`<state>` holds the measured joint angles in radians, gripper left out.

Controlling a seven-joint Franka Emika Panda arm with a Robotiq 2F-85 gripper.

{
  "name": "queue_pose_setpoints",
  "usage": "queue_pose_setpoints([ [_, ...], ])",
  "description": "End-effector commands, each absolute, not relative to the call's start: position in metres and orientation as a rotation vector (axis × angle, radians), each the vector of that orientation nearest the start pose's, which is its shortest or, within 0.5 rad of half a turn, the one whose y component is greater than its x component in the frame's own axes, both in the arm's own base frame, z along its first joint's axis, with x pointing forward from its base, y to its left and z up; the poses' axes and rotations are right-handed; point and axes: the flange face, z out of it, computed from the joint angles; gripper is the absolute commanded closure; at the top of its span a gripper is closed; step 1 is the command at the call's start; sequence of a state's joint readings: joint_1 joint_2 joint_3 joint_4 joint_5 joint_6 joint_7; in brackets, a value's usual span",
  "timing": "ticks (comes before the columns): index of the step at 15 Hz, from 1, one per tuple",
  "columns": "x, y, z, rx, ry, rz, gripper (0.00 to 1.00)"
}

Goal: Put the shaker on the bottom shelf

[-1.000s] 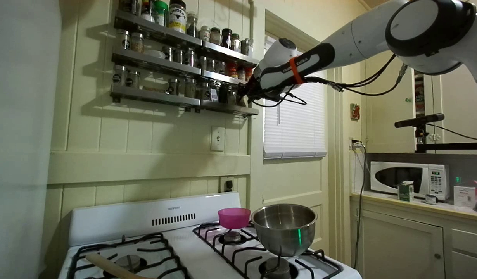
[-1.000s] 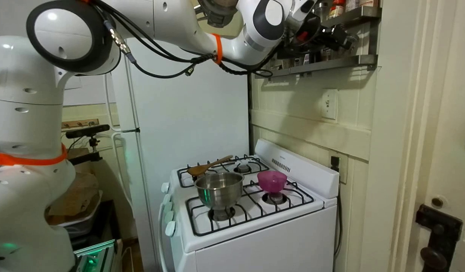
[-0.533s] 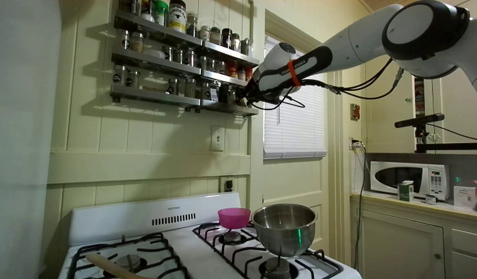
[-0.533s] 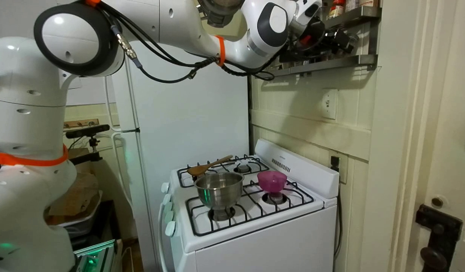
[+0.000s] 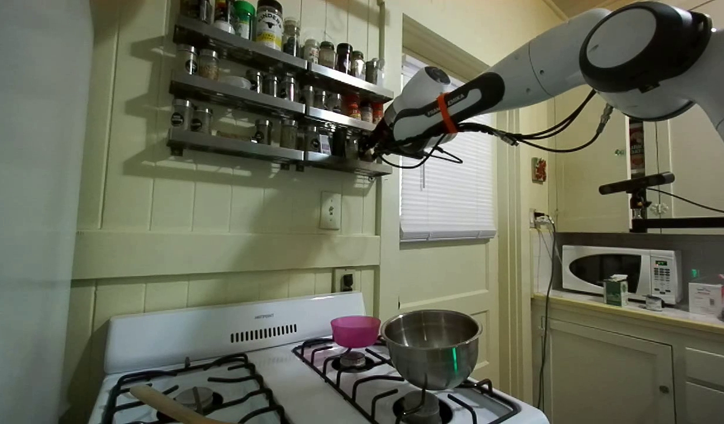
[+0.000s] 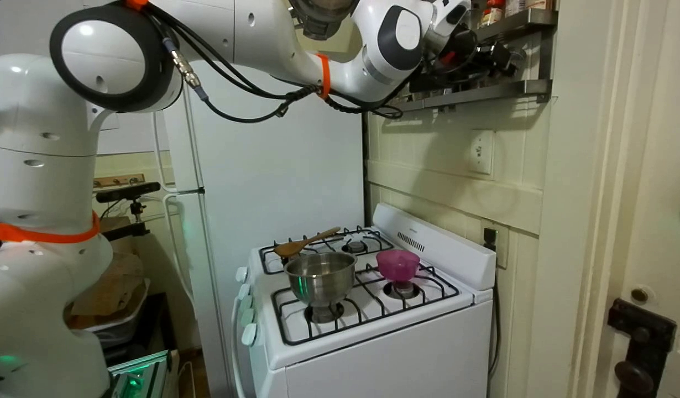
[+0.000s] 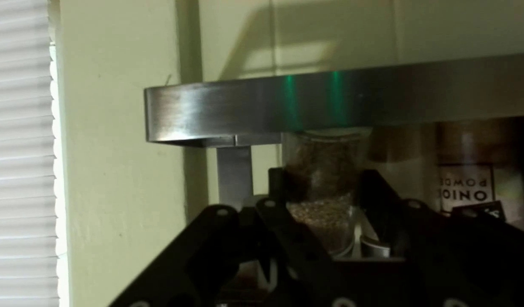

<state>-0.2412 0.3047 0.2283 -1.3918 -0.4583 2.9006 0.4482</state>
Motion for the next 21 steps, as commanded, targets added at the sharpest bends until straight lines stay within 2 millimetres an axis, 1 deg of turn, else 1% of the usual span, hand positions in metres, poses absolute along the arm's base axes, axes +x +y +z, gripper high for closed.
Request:
queue_pose_setpoints([
  [1, 0.682, -0.009, 0.684, -2.576, 0.146, -1.933, 0.77],
  [3, 0.680, -0.009, 0.681, -2.561, 0.139, -2.030, 0.77],
  [5, 0.681, -0.010, 0.686, -2.554, 0.129, -2.138, 0.77],
  [7, 0.682, -0.008, 0.688, -2.549, 0.145, -2.214, 0.77],
  [9, 0.682, -0.002, 0.685, -2.545, 0.179, -2.262, 0.77],
  [14, 0.686, 0.020, 0.656, -2.522, 0.218, -2.330, 0.77],
  [17, 0.686, 0.030, 0.639, -2.520, 0.262, -2.385, 0.77],
  [21, 0.684, 0.037, 0.627, -2.475, 0.334, -2.509, 0.77],
])
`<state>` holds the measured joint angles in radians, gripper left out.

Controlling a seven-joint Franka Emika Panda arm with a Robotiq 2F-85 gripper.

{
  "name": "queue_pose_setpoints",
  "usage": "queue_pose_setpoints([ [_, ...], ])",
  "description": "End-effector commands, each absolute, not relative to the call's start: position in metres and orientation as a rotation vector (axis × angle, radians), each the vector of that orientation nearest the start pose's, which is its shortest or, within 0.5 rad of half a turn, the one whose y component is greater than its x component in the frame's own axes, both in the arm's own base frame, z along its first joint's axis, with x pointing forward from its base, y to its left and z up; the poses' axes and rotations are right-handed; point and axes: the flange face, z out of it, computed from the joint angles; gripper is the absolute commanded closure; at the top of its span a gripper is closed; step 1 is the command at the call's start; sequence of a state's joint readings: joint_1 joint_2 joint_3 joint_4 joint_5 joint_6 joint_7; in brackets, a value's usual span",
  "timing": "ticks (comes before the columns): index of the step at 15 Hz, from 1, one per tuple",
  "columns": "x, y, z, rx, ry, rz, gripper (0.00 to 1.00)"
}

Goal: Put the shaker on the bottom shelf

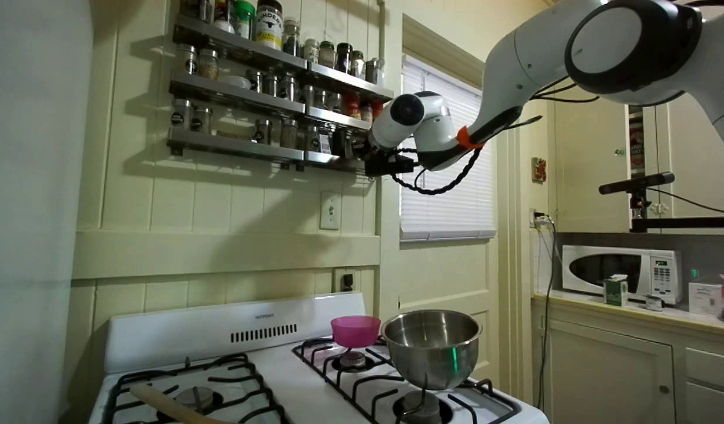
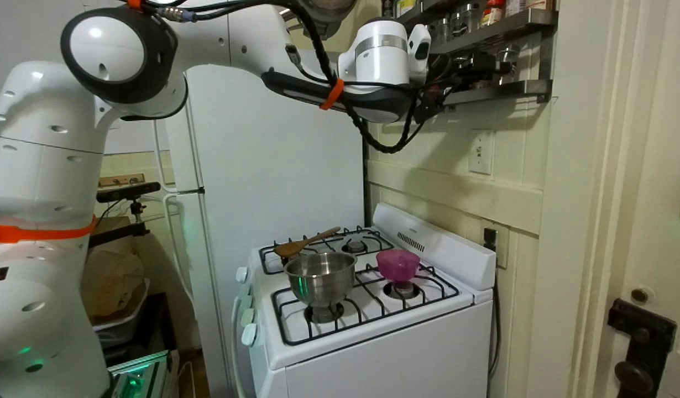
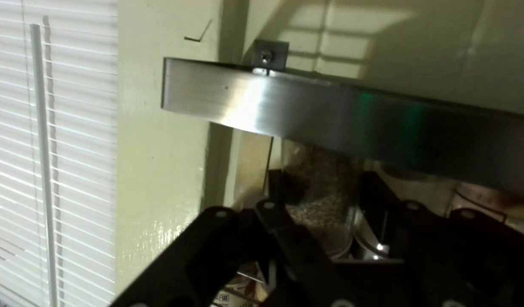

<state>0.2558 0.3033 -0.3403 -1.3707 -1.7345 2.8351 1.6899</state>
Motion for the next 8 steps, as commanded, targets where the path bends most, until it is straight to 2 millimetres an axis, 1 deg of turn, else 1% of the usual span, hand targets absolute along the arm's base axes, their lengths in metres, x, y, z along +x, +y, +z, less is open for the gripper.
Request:
queue_pose_setpoints([
  [1, 0.683, 0.039, 0.624, -2.466, 0.346, -2.534, 0.77],
  [5, 0.675, 0.042, 0.612, -2.441, 0.396, -2.615, 0.77],
  [7, 0.670, 0.043, 0.606, -2.446, 0.410, -2.620, 0.77],
  [8, 0.668, 0.044, 0.604, -2.441, 0.426, -2.626, 0.30],
])
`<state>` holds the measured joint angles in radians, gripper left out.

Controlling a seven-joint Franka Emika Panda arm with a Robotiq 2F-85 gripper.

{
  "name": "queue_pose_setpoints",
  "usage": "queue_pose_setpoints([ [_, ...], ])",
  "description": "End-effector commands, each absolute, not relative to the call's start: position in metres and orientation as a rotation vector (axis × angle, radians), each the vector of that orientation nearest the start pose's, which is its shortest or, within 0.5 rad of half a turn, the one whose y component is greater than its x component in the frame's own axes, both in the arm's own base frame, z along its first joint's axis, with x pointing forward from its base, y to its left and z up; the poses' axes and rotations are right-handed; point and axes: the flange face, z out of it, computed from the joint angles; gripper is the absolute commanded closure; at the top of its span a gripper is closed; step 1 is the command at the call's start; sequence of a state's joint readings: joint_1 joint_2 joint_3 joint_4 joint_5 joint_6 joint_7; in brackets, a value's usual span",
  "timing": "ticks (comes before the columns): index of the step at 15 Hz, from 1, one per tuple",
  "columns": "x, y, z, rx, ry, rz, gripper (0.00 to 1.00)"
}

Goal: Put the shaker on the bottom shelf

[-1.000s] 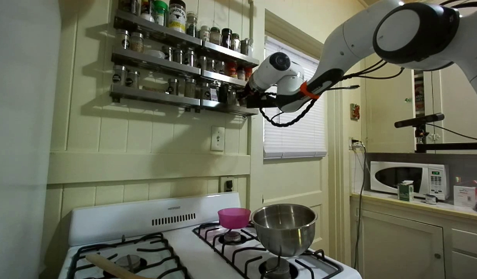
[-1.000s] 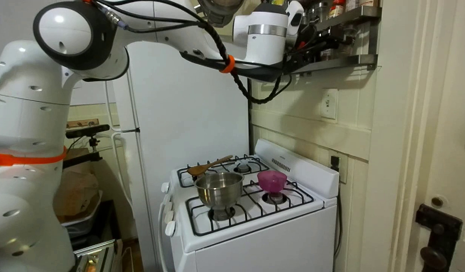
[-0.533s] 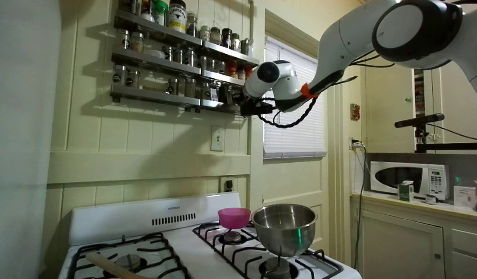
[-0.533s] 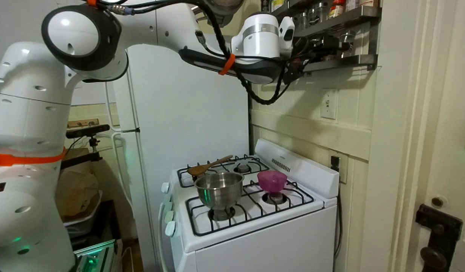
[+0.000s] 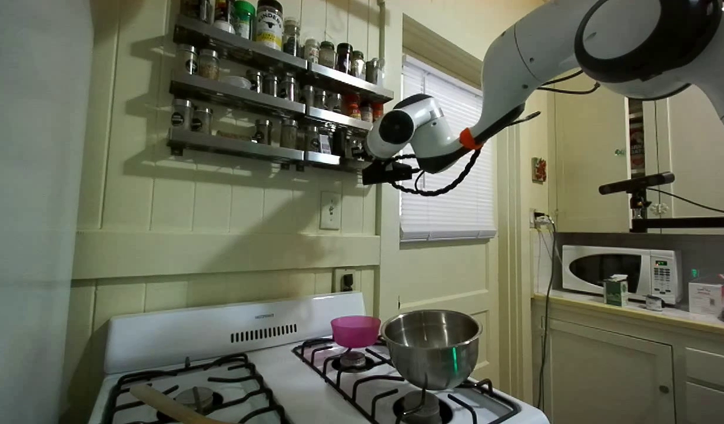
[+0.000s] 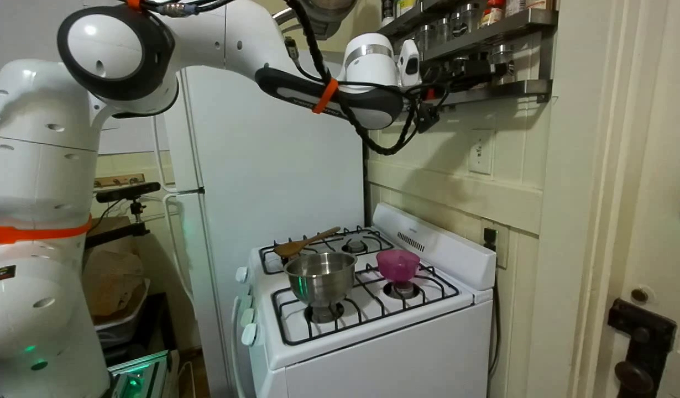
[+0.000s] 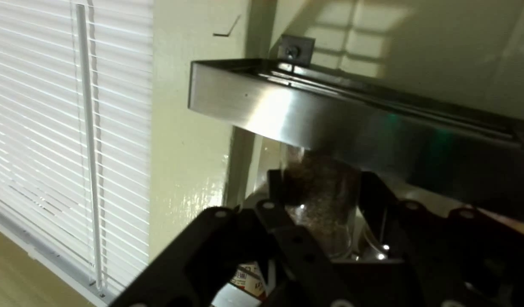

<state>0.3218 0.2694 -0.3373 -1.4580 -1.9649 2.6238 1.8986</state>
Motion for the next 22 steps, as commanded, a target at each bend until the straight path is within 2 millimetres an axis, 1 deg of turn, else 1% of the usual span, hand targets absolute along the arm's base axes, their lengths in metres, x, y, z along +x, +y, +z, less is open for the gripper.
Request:
queue_pose_setpoints([
  [1, 0.665, 0.044, 0.605, -2.440, 0.437, -2.623, 0.25],
  [3, 0.658, 0.044, 0.610, -2.436, 0.453, -2.620, 0.12],
  [4, 0.653, 0.044, 0.613, -2.437, 0.452, -2.622, 0.04],
  [5, 0.649, 0.044, 0.615, -2.452, 0.452, -2.600, 0.01],
  [8, 0.630, 0.045, 0.632, -2.480, 0.449, -2.549, 0.00],
  [9, 0.622, 0.046, 0.639, -2.515, 0.434, -2.511, 0.00],
  [10, 0.612, 0.048, 0.647, -2.552, 0.418, -2.470, 0.00],
  [11, 0.600, 0.049, 0.651, -2.614, 0.379, -2.377, 0.00],
  [12, 0.586, 0.056, 0.658, -2.645, 0.344, -2.330, 0.00],
  [14, 0.564, 0.060, 0.672, -2.680, 0.321, -2.200, 0.00],
  [16, 0.544, 0.061, 0.670, -2.737, 0.308, -2.051, 0.00],
  [19, 0.516, 0.073, 0.671, -2.806, 0.232, -1.845, 0.00],
  [20, 0.507, 0.077, 0.672, -2.816, 0.196, -1.776, 0.00],
  [22, 0.490, 0.083, 0.679, -2.775, 0.117, -1.666, 0.00],
])
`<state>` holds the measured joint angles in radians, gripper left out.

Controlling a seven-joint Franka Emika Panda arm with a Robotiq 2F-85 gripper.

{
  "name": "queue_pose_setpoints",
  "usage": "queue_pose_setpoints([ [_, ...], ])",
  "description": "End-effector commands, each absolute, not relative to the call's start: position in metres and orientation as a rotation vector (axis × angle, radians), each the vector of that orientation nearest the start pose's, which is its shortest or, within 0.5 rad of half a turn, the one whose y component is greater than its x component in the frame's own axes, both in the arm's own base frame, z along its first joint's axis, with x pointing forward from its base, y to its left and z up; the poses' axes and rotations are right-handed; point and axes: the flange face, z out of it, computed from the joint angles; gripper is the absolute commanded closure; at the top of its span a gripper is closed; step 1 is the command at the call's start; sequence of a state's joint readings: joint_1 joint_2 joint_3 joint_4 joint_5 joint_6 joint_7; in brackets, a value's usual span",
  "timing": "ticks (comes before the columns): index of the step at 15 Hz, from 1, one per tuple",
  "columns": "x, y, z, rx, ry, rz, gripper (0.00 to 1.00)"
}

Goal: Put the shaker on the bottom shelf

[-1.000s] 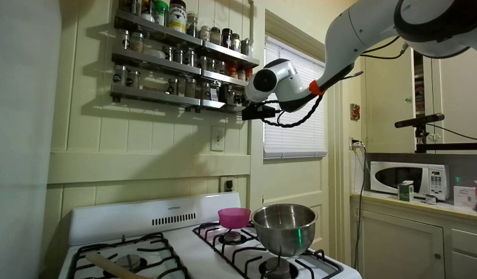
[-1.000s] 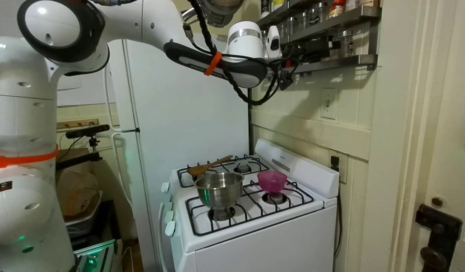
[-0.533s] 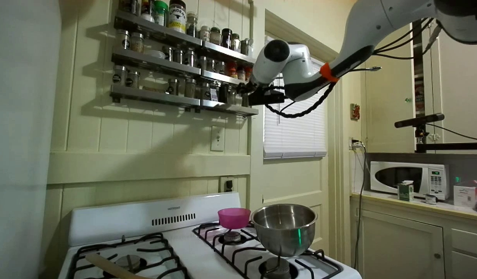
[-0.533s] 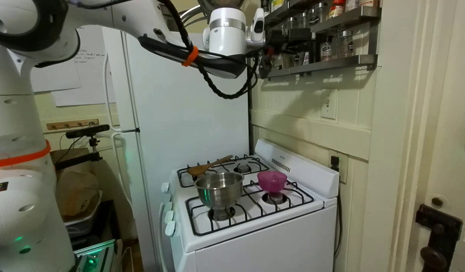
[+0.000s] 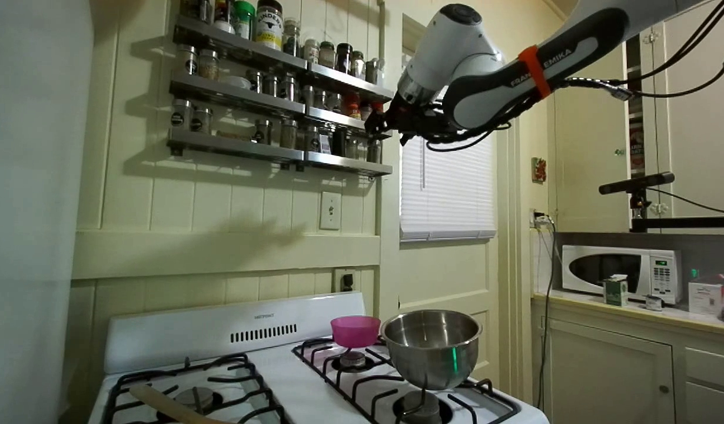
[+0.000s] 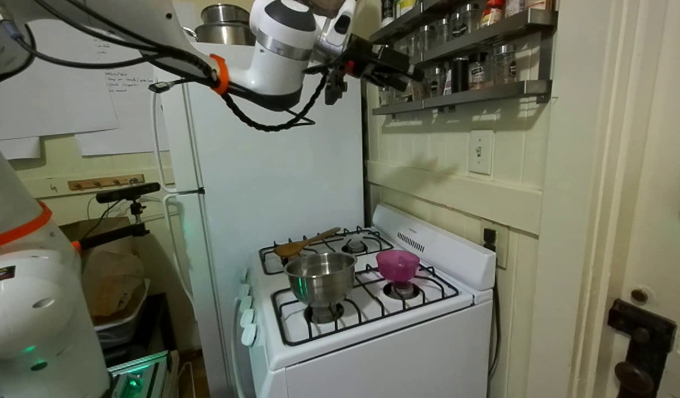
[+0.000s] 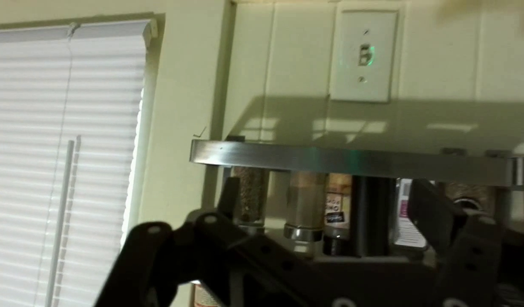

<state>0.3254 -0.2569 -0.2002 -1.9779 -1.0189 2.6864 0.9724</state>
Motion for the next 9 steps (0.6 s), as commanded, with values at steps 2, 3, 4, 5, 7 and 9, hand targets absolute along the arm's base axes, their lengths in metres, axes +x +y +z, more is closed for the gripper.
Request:
queue_pose_setpoints([
  [2, 0.469, 0.089, 0.684, -2.755, 0.014, -1.553, 0.00],
  [3, 0.457, 0.087, 0.677, -2.821, -0.065, -1.481, 0.00],
  [4, 0.489, 0.090, 0.685, -2.783, 0.038, -1.606, 0.00],
  [5, 0.480, 0.090, 0.684, -2.803, -0.004, -1.562, 0.00],
  [7, 0.469, 0.088, 0.681, -2.808, -0.039, -1.534, 0.00],
  [9, 0.466, 0.087, 0.678, -2.811, -0.045, -1.525, 0.00],
])
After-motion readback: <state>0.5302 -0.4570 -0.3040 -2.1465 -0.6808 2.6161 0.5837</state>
